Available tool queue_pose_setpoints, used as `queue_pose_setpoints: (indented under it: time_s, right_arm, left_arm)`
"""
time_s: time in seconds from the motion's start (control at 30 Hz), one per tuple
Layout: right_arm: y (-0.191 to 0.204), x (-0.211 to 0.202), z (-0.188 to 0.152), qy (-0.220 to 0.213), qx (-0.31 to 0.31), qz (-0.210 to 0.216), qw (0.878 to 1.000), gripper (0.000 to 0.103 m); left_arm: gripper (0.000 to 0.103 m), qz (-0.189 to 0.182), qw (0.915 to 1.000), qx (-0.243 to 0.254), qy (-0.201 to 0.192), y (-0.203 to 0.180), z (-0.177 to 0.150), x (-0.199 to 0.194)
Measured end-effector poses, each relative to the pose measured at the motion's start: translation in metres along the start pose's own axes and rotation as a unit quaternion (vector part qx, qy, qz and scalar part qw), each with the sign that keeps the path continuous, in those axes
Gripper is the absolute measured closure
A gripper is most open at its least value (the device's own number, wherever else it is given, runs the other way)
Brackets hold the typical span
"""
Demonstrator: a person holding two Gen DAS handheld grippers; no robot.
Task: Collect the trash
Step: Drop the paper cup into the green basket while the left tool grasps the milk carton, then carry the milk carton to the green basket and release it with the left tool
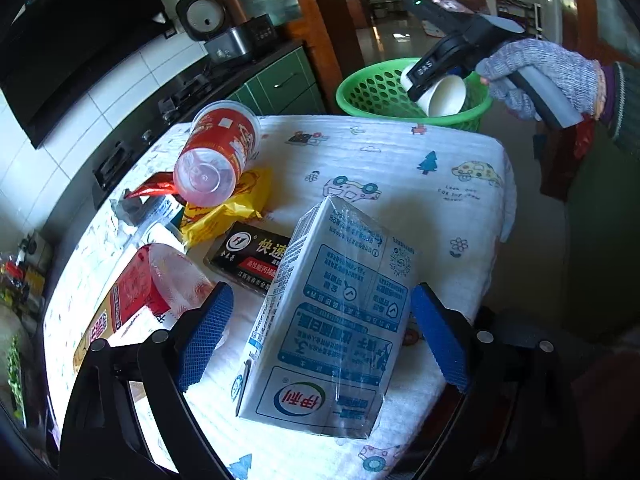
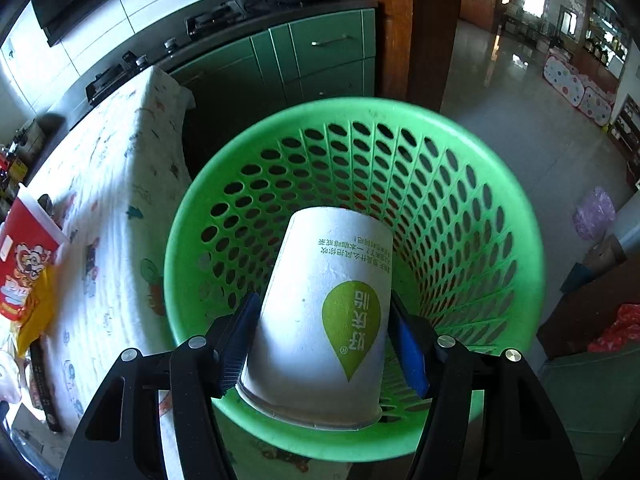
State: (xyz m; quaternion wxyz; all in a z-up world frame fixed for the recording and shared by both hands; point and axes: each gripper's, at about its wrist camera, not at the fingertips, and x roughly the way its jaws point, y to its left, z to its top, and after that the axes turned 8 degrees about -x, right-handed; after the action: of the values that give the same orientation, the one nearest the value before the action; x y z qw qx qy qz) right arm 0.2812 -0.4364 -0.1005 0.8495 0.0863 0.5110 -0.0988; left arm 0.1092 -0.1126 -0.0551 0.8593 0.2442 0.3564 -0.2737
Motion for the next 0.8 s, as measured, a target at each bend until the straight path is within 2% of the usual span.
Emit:
queue_pose_setpoints:
  time_s: [0.07, 0.2, 0.27, 0.33, 0.4, 0.43, 0.5, 0.53, 0.57, 0.63, 0.8]
  right_arm:
    - [0.000, 0.007, 0.000, 0.007, -0.002, -0.005, 1.000, 0.042]
    - [0.001, 0.017, 0.000, 0.014, -0.003, -0.012, 1.000, 0.041]
    - [0.003, 0.024, 0.000, 0.018, -0.002, -0.014, 1.000, 0.041]
    - [0.003, 0.026, 0.001, 0.020, -0.003, -0.016, 1.000, 0.041]
    - [0.003, 0.027, -0.001, 0.023, -0.003, -0.018, 1.000, 0.041]
    - [0.003, 0.029, 0.000, 0.024, -0.002, -0.017, 1.000, 0.041]
    - [0.004, 0.033, 0.000, 0.026, -0.003, -0.018, 0.999, 0.041]
    - [0.004, 0.034, -0.001, 0.028, -0.003, -0.018, 0.999, 0.041]
    - [0.004, 0.035, -0.001, 0.028, -0.002, -0.016, 0.999, 0.041]
    - [0.004, 0.035, -0.001, 0.028, -0.002, -0.014, 0.999, 0.041]
    - [0.003, 0.031, -0.001, 0.025, -0.002, -0.013, 1.000, 0.039]
  left_arm:
    - [0.028, 0.000, 1.0000, 0.001, 0.004, -0.001, 0.000, 0.001]
    - [0.038, -0.007, 0.9998, -0.017, -0.006, 0.005, 0.002, -0.002]
    - [0.050, -0.019, 0.9991, -0.036, -0.012, 0.012, 0.005, -0.006]
    - [0.051, -0.029, 0.9986, -0.043, -0.011, 0.015, 0.006, -0.008]
    - [0.050, -0.017, 0.9993, -0.031, -0.009, 0.013, 0.004, -0.009]
    - [0.046, -0.014, 0.9994, -0.031, -0.008, 0.012, 0.004, -0.009]
    - [0.042, -0.025, 0.9991, -0.034, -0.010, 0.011, 0.003, -0.010]
    - [0.039, -0.025, 0.9991, -0.032, -0.013, 0.011, 0.003, -0.010]
    - [0.031, -0.024, 0.9992, -0.028, -0.016, 0.010, 0.002, -0.011]
    - [0.024, -0.023, 0.9994, -0.016, -0.021, 0.009, 0.001, -0.013]
    - [0.021, -0.008, 0.9996, 0.023, -0.017, 0.001, -0.001, -0.010]
